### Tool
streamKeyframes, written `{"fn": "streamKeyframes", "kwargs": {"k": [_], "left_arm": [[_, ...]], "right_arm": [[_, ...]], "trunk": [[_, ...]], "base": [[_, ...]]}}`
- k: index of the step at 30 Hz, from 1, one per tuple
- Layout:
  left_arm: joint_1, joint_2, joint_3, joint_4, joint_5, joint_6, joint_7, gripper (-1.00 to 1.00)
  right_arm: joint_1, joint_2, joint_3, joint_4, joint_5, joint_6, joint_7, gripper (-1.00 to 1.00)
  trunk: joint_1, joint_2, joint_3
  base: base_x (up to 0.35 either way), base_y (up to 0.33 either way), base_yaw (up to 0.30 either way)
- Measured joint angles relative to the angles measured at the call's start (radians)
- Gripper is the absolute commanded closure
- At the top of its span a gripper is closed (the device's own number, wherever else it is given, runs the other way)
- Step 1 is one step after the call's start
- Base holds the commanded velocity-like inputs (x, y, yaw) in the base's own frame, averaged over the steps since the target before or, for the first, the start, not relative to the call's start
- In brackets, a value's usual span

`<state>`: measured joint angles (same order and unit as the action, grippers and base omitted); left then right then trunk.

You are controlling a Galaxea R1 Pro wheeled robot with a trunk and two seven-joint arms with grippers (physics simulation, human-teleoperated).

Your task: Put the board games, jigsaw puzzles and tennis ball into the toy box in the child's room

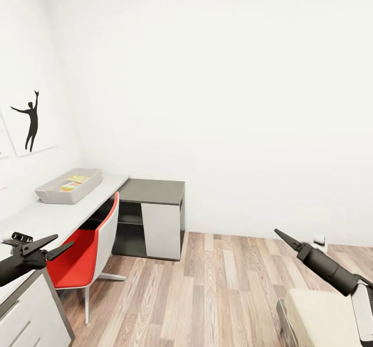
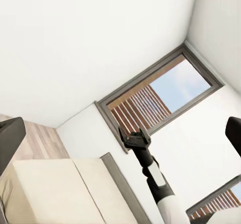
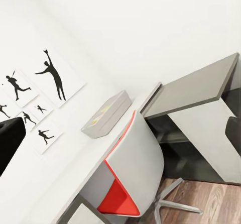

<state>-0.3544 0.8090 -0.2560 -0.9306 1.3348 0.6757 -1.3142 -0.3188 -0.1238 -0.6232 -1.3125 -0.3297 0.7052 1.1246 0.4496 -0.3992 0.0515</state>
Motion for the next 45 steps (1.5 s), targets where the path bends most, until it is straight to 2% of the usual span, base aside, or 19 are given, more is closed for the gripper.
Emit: {"fn": "streamKeyframes", "kwargs": {"k": [7,9,14,16,19,22,23,25,27,28,32,33,35,36,38,39,41,44,45], "left_arm": [[0.000,-0.017,-0.007,-0.014,-0.012,-0.017,0.024,-1.00],[-0.002,-0.044,-0.011,-0.034,-0.038,-0.016,0.056,-1.00],[-0.005,-0.117,-0.014,-0.109,-0.150,-0.002,0.189,-1.00],[-0.006,-0.141,-0.015,-0.133,-0.177,0.007,0.229,-1.00],[-0.010,-0.202,-0.016,-0.175,-0.221,0.044,0.334,-1.00],[-0.017,-0.245,-0.016,-0.187,-0.245,0.066,0.411,-1.00],[-0.024,-0.273,-0.016,-0.191,-0.263,0.077,0.466,-1.00],[-0.033,-0.302,-0.017,-0.194,-0.283,0.086,0.524,-1.00],[-0.047,-0.355,-0.017,-0.188,-0.336,0.099,0.654,-1.00],[-0.051,-0.370,-0.017,-0.186,-0.351,0.101,0.693,-1.00],[-0.070,-0.461,-0.016,-0.142,-0.446,0.104,0.954,-1.00],[-0.075,-0.494,-0.016,-0.106,-0.476,0.100,1.049,-1.00],[-0.082,-0.530,-0.016,-0.059,-0.499,0.091,1.146,-1.00],[-0.093,-0.562,-0.016,-0.006,-0.520,0.068,1.233,-1.00],[-0.104,-0.591,-0.015,0.058,-0.548,0.025,1.312,-1.00],[-0.112,-0.613,-0.014,0.125,-0.582,-0.029,1.372,-1.00],[-0.119,-0.637,-0.013,0.229,-0.628,-0.114,1.440,-1.00],[-0.123,-0.651,-0.013,0.328,-0.674,-0.184,1.480,-1.00],[-0.124,-0.656,-0.014,0.390,-0.706,-0.225,1.494,-1.00]], "right_arm": [[0.000,0.007,0.010,-0.002,0.006,-0.001,-0.020,-1.00],[0.000,0.009,0.012,-0.002,0.006,-0.001,-0.041,-1.00],[0.000,0.010,0.038,-0.001,0.004,-0.001,-0.116,-1.00],[0.000,0.010,0.051,-0.001,0.004,-0.001,-0.136,-1.00],[0.000,0.010,0.084,0.000,0.005,-0.002,-0.180,-1.00],[0.000,0.010,0.106,0.001,0.005,-0.002,-0.208,-1.00],[0.000,0.009,0.119,0.004,0.005,-0.002,-0.229,-1.00],[0.000,0.008,0.133,0.010,0.005,-0.002,-0.251,-1.00],[-0.001,0.007,0.154,0.023,0.006,-0.003,-0.290,-1.00],[-0.002,0.007,0.158,0.026,0.006,-0.003,-0.300,-1.00],[-0.006,0.007,0.174,0.045,0.005,0.001,-0.364,-1.00],[-0.010,0.008,0.181,0.064,0.005,0.004,-0.398,-1.00],[-0.020,0.008,0.195,0.091,0.003,0.008,-0.440,-1.00],[-0.040,0.009,0.218,0.118,0.002,0.011,-0.484,-1.00],[-0.065,0.008,0.251,0.144,0.000,0.017,-0.528,-1.00],[-0.086,0.009,0.290,0.168,-0.001,0.028,-0.567,-1.00],[-0.105,0.012,0.352,0.207,-0.002,0.057,-0.619,-1.00],[-0.115,0.015,0.408,0.257,-0.002,0.080,-0.673,-1.00],[-0.118,0.017,0.440,0.295,-0.001,0.087,-0.714,-1.00]], "trunk": [[0.000,0.000,0.000],[0.000,0.000,0.000],[0.000,0.000,0.000],[0.000,0.000,0.000],[0.000,0.000,0.000],[0.000,0.000,0.000],[0.000,0.000,0.000],[0.000,0.000,0.000],[0.000,0.000,0.000],[0.000,0.000,0.000],[0.000,0.000,0.000],[0.000,0.000,0.000],[0.000,0.000,0.000],[0.000,0.000,0.000],[0.000,0.000,0.000],[0.000,0.000,0.000],[0.000,0.000,0.000],[0.000,0.000,0.000],[0.000,0.000,0.000]], "base": [[-0.008,0.007,-0.008],[-0.002,0.001,-0.002],[0.000,0.000,0.000],[0.000,0.000,0.000],[0.000,0.000,0.000],[0.000,0.000,0.000],[0.000,0.000,0.000],[0.000,0.000,0.000],[0.000,0.000,0.000],[0.000,0.000,0.000],[0.000,0.000,0.000],[0.000,0.000,0.000],[0.000,0.000,0.000],[0.000,0.000,0.000],[0.000,0.000,0.000],[0.000,0.000,0.000],[0.000,0.000,0.000],[0.000,0.000,0.000],[0.000,0.000,0.000]]}}
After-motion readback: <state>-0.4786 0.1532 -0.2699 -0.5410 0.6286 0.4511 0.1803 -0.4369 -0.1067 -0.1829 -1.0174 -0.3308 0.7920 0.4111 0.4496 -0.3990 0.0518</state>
